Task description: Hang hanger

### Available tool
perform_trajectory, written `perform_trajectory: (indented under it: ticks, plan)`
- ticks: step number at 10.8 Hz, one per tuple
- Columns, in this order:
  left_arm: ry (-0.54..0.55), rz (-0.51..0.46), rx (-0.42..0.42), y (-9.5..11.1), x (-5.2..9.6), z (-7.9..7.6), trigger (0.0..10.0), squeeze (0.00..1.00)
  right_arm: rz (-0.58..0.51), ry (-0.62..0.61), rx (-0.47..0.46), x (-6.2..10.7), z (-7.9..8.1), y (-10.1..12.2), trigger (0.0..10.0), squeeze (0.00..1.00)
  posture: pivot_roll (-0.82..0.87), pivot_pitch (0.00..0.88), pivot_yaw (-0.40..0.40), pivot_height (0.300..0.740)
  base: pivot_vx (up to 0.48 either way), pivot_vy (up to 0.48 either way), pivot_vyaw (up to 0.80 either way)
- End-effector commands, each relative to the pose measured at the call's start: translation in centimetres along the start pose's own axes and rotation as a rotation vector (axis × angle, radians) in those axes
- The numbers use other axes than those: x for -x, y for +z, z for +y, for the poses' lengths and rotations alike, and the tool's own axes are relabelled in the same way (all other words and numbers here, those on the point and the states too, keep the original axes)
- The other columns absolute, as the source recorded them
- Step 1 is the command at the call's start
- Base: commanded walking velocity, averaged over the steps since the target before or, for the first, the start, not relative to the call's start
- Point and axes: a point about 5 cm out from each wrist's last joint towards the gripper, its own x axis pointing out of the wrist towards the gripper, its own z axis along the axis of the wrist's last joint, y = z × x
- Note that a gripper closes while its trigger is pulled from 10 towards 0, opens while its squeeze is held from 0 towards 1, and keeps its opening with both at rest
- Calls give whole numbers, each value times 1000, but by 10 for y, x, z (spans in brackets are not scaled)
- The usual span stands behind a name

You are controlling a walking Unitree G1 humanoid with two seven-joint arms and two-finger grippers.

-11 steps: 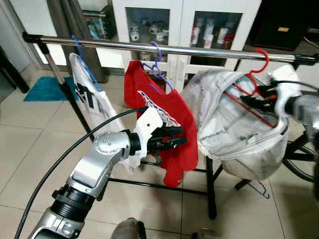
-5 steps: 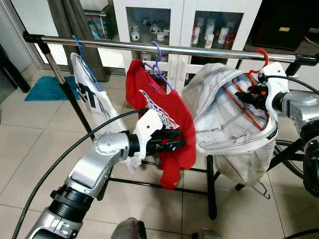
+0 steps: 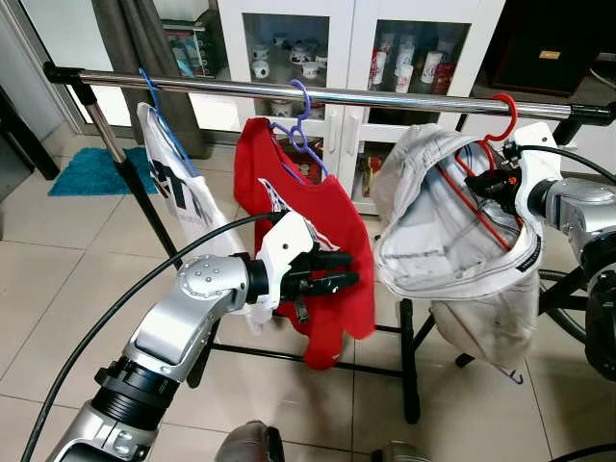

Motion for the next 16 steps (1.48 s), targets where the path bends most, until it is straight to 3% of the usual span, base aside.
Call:
perform_trajectory:
  ticks: [1, 11, 13, 16]
  plan:
    - [-11, 7, -27, 5, -2, 0, 10000, 0, -15, -5, -19, 0, 0, 5, 0, 0, -89, 0, 55, 740, 0, 0, 0]
    - [7, -1, -31, 5, -1, 2, 10000, 0, -50, 8, -7, -2, 3, 10, 0, 0, -78, 0, 38, 740, 0, 0, 0]
    - [114, -25, -17, 5, 5, 10, 10000, 0, -150, 32, 12, 7, -5, 21, 0, 0, -75, 0, 32, 740, 0, 0, 0]
    - [212, -15, -4, 4, 6, 18, 10000, 0, -214, 65, 3, 19, -13, 24, 0, 0, -93, 0, 62, 740, 0, 0, 0]
